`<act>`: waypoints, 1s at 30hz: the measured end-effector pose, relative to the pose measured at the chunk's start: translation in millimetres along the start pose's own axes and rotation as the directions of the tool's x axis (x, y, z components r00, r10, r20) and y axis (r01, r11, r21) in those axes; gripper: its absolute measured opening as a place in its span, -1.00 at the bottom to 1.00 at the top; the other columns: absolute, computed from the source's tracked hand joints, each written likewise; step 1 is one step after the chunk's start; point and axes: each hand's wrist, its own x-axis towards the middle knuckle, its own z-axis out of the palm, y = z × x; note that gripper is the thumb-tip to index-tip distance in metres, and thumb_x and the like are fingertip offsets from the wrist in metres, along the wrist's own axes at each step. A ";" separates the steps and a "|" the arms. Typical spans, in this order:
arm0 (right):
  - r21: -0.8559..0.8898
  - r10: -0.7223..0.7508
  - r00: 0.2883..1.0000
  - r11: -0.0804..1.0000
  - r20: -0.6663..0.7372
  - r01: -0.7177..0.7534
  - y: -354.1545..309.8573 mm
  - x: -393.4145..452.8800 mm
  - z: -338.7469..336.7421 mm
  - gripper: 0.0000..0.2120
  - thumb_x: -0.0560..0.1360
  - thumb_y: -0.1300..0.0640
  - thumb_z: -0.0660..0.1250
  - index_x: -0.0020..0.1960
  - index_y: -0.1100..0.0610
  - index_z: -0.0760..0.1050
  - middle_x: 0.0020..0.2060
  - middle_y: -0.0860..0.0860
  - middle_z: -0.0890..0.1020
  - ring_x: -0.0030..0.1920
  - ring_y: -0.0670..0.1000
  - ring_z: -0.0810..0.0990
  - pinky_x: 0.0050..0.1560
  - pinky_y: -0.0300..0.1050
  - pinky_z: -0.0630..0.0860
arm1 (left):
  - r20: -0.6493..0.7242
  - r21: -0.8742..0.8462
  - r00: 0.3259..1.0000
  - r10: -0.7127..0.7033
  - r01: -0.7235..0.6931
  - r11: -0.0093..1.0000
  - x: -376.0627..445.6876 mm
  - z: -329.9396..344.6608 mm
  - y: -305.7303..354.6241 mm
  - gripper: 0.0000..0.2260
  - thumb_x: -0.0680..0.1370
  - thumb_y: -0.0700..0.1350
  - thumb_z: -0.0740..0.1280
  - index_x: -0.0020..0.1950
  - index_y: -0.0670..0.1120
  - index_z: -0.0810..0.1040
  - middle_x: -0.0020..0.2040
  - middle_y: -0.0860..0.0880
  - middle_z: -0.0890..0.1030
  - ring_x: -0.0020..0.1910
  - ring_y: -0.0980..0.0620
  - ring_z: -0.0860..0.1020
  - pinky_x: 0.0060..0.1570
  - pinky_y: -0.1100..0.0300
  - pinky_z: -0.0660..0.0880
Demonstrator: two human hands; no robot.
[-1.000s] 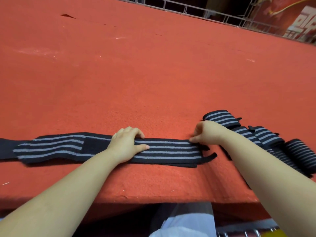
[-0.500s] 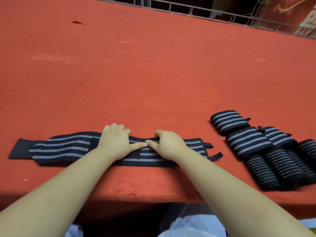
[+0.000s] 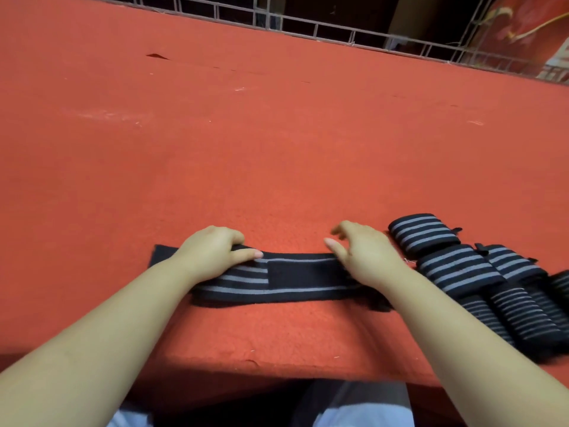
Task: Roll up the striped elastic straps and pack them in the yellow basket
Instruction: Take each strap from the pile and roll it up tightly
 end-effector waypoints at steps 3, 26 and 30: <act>0.498 -0.163 0.986 0.859 0.041 0.121 -52.2 -8.3 -13.9 -0.64 0.57 -0.17 0.10 0.20 -0.01 0.48 0.10 -0.13 0.58 0.14 -0.11 0.51 0.18 -0.18 0.35 | -0.124 -0.025 0.975 0.182 -0.186 0.982 3.9 -13.1 23.2 -0.50 0.44 0.34 0.19 -0.34 -0.10 0.40 -0.44 0.00 0.42 -0.32 -0.05 0.42 -0.27 0.06 0.32; 0.850 0.146 0.890 0.397 -0.432 0.347 -108.0 -5.8 -57.5 -0.91 0.51 0.16 0.35 -0.16 0.06 0.48 -0.36 -0.15 0.58 -0.33 -0.18 0.50 -0.24 -0.31 0.43 | -0.084 -0.977 0.992 0.094 -0.063 -0.204 3.6 -111.6 51.1 -0.72 0.34 0.02 0.43 -0.05 -0.12 0.65 -0.14 -0.05 0.69 -0.17 0.06 0.67 -0.16 0.22 0.61; 0.856 0.152 0.890 0.382 -0.429 0.348 -105.9 -6.4 -68.9 -0.91 0.53 0.02 0.28 -0.10 0.02 0.49 -0.28 -0.15 0.61 -0.24 -0.17 0.55 -0.15 -0.24 0.46 | -0.188 -0.980 0.980 -0.064 -0.183 0.083 7.6 -103.0 82.4 -0.88 0.55 -0.15 0.28 0.04 -0.12 0.56 -0.06 -0.08 0.68 -0.09 0.01 0.65 -0.03 0.17 0.58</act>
